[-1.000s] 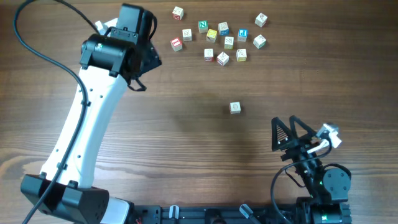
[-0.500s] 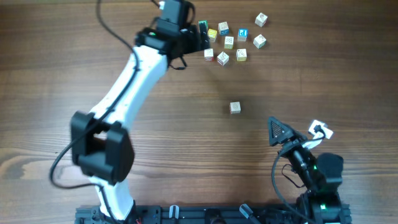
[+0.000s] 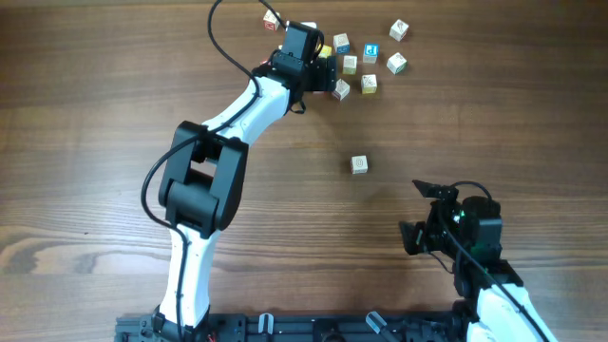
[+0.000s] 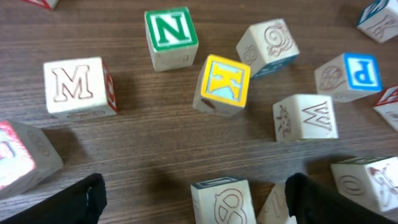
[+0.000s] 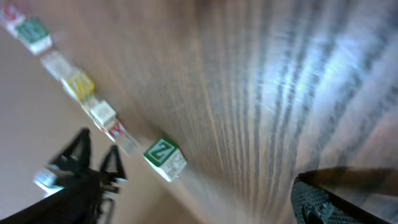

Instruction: Form a tower

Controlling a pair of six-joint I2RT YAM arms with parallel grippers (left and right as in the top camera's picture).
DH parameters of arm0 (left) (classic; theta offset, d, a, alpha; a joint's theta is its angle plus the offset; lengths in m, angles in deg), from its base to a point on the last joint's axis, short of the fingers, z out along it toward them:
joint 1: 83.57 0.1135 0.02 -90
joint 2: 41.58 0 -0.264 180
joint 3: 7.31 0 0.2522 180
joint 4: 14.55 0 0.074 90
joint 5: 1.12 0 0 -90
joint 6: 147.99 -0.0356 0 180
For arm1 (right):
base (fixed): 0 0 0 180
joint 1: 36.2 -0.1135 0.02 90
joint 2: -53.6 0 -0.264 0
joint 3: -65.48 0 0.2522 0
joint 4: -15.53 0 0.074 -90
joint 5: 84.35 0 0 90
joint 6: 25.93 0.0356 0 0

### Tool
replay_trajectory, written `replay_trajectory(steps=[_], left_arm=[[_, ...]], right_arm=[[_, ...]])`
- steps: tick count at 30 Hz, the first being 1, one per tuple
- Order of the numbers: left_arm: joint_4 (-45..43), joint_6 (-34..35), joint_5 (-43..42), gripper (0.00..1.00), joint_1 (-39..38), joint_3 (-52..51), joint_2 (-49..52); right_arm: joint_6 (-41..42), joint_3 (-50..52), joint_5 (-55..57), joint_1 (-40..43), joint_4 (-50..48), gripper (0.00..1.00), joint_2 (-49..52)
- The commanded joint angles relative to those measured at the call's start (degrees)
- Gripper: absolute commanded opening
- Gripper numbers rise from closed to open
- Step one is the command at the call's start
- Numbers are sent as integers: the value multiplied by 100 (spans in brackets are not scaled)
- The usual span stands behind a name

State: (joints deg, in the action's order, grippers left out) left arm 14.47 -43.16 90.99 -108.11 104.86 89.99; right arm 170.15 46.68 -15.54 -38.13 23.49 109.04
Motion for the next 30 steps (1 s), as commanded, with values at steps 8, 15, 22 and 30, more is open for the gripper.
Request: replay_trajectory(steps=[8, 15, 22, 30], left_arm=[[13, 83, 70, 56, 15, 17, 308], [160, 105, 72, 32, 9, 20, 267], [1475, 909, 70, 23, -146, 20, -953], [3158, 2494, 55, 20, -1250, 17, -1519]], right_arm=[[-1458, 474, -155, -24, -697, 100, 1078], [-5722, -278, -1447, -24, -2938, 100, 1073], [-8629, -3805, -531, -24, 1851, 100, 1067], [-8806, -4452, 1362, 848, 2846, 100, 933]])
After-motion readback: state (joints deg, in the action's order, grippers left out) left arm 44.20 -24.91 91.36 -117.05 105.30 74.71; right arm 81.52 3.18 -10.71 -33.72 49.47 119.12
